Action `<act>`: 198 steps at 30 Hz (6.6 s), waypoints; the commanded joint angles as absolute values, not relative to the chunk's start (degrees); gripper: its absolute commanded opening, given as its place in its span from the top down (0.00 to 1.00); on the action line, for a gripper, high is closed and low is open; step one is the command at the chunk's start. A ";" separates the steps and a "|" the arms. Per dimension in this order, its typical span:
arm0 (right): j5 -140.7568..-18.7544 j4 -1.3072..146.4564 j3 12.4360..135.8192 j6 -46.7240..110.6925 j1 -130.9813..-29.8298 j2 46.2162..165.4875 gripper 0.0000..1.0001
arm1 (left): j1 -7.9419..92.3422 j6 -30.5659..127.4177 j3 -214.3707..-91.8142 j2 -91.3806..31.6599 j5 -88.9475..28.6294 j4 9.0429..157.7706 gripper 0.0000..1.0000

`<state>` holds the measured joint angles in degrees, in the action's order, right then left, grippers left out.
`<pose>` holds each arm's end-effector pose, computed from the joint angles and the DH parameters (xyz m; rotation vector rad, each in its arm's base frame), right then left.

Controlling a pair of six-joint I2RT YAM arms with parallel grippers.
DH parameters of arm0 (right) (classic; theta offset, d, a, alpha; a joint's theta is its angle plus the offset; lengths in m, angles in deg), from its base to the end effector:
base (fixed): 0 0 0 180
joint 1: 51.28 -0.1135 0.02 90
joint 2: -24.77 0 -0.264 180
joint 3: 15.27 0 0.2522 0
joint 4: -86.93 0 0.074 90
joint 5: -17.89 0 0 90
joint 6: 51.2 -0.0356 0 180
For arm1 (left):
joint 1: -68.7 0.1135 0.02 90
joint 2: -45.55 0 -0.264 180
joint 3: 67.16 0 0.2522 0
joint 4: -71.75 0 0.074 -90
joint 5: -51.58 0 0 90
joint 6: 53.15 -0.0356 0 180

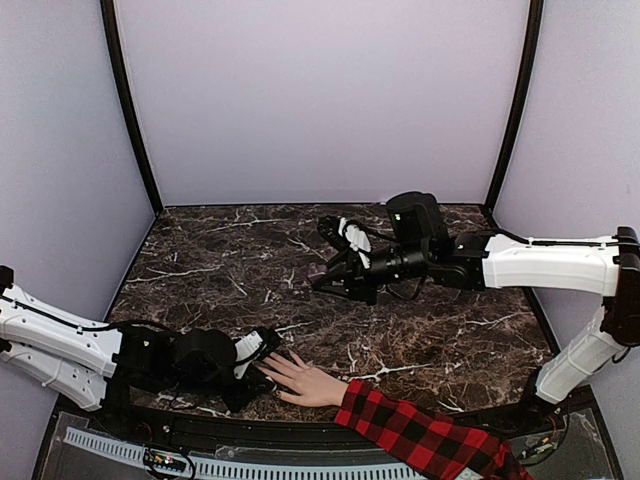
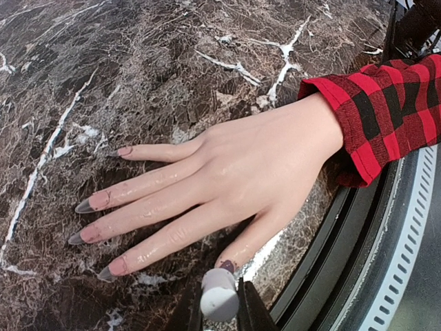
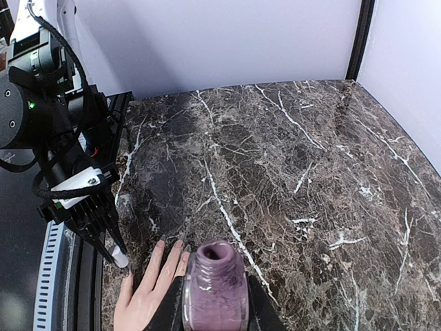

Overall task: Paint the nails
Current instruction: Paint the nail with the hand.

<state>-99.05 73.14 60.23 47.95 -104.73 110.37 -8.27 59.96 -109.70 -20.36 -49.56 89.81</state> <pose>0.1923 0.2865 0.2897 -1.3349 1.5819 0.9555 0.0575 -0.2181 0.1824 0.9812 2.1620 -0.6718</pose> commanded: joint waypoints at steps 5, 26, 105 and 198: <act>-99.15 75.19 60.62 48.11 -104.26 110.44 1.00 | -7.74 59.04 -110.98 -20.85 -48.58 88.42 1.00; -99.43 75.28 60.73 48.03 -104.27 110.64 1.00 | -7.29 60.56 -109.82 -15.72 -52.36 92.79 1.00; -99.45 75.28 60.73 48.03 -104.23 110.98 1.00 | -6.97 62.81 -108.42 -16.95 -50.36 92.78 1.00; -99.23 75.10 60.40 48.20 -104.27 110.82 1.00 | -5.30 60.25 -108.32 -18.26 -45.39 85.69 1.00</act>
